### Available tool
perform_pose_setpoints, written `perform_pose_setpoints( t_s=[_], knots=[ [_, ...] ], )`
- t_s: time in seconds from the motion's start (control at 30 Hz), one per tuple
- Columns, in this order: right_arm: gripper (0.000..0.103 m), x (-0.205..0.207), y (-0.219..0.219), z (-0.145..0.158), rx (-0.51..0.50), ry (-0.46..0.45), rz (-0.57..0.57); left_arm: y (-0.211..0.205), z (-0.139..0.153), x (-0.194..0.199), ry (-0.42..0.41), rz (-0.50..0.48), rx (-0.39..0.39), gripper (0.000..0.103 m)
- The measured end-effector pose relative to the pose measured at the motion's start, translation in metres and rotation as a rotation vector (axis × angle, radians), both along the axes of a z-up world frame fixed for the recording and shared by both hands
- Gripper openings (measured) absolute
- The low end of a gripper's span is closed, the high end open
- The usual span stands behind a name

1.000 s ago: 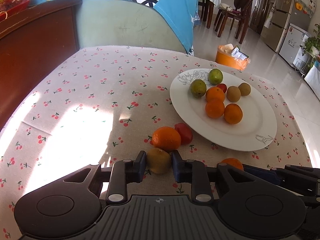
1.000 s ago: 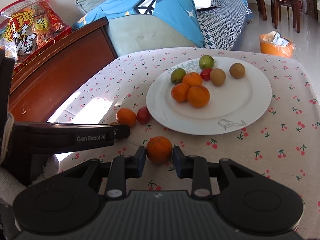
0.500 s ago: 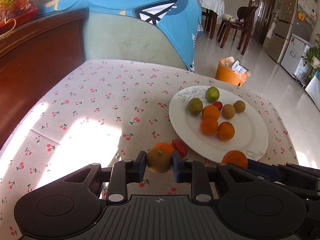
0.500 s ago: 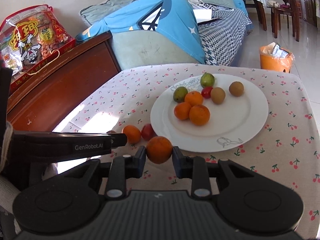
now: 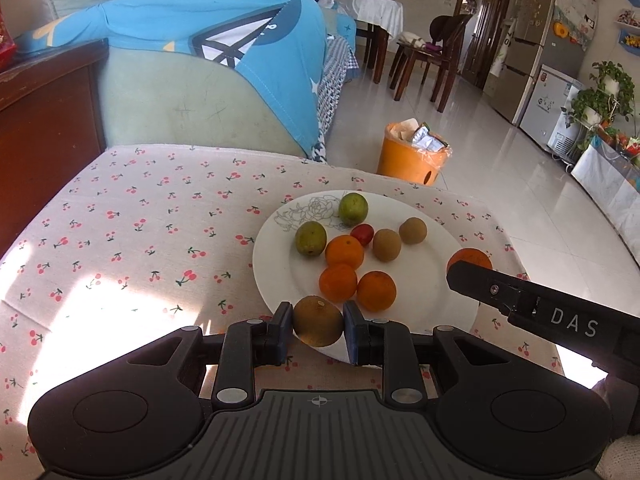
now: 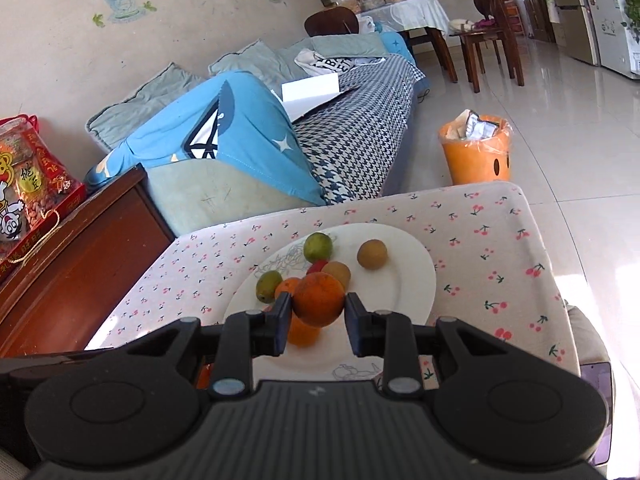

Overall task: Organize fruits
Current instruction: 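Place both fruits on the plate and open both grippers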

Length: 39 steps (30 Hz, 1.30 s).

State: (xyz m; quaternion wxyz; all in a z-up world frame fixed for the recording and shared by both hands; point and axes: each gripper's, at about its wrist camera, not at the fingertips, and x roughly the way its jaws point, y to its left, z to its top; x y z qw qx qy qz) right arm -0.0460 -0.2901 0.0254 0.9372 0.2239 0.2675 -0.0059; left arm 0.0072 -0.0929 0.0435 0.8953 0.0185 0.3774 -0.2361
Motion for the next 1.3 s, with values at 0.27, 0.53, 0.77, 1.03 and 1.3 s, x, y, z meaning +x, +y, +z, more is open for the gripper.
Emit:
perform_pose_setpoints(
  t_s=[0.27,0.53,0.77,1.03,1.3],
  knots=[
    [0.029,0.007,-0.005,-0.015,0.030,0.054,-0.031,-0.015,-0.008,0.005,0.018,-0.032,-0.002,0.025],
    [0.032,0.008,-0.011,-0.019,0.051,0.057,-0.062,-0.024,-0.011,0.007,0.016,-0.055,-0.002,0.028],
    [0.032,0.006,-0.011,-0.015,0.052,0.040,-0.065,-0.020,0.000,0.006,-0.003,-0.044,-0.017,0.043],
    [0.034,0.007,0.002,-0.011,-0.030,0.039,-0.026,-0.003,0.006,0.005,0.017,0.018,0.045,0.065],
    [0.035,0.000,0.027,-0.006,-0.097,0.029,0.060,0.024,0.017,0.007,0.042,0.083,0.092,0.067]
  ],
)
